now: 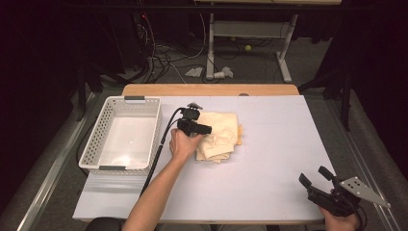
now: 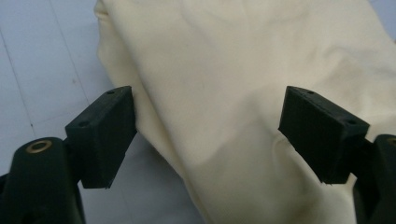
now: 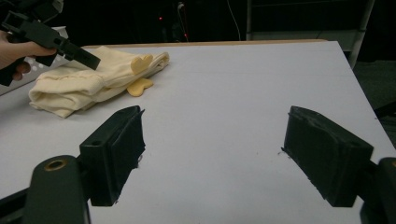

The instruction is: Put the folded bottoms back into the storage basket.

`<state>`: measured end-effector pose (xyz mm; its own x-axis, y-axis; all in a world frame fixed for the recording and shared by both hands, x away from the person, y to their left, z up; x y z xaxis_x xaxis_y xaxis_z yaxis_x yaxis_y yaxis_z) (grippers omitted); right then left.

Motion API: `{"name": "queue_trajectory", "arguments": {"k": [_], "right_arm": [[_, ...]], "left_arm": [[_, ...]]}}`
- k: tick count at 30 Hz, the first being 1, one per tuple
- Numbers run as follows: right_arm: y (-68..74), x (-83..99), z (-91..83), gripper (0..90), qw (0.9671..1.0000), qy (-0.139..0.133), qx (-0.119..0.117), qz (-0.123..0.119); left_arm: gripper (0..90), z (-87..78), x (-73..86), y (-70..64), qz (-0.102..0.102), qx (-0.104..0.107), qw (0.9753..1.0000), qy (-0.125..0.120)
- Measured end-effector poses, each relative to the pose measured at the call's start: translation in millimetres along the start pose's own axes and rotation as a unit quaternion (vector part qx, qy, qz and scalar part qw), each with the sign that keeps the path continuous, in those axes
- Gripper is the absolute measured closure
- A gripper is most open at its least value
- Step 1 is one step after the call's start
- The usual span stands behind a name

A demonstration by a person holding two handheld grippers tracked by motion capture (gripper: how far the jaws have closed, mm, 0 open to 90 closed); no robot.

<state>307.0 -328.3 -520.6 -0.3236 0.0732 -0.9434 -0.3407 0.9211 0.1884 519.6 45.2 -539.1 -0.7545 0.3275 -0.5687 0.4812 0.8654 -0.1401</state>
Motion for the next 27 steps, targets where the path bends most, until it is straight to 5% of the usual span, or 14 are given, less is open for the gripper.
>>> {"name": "queue_trajectory", "arguments": {"k": [11,18,27], "right_arm": [[-0.5,0.4,0.8,20.9,1.0,0.002,0.0,0.003],[-1.7,0.7,-0.1,20.9,1.0,0.001,0.002,0.005],[-3.0,1.8,-5.0,21.0,0.9998,0.001,0.019,0.002]], "left_arm": [[16.0,12.4,3.7,2.4,-0.023,0.02,0.9994,0.016],[17.3,13.4,4.2,-2.5,-0.021,0.016,0.9995,0.019],[33.0,11.7,4.6,-9.1,-0.009,0.03,0.9994,0.017]]}}
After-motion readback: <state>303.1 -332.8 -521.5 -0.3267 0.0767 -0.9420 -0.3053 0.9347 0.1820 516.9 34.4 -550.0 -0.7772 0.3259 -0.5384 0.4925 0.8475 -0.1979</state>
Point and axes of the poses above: each handheld gripper's, and its own axes: z roughly forward along the jaws, x roughly out of its underside, y roughly to its left, the point moved 6 cm from there along z, roughly forward along the jaws, and after that the axes turned 5 degrees about z, right-handed, at the moved point
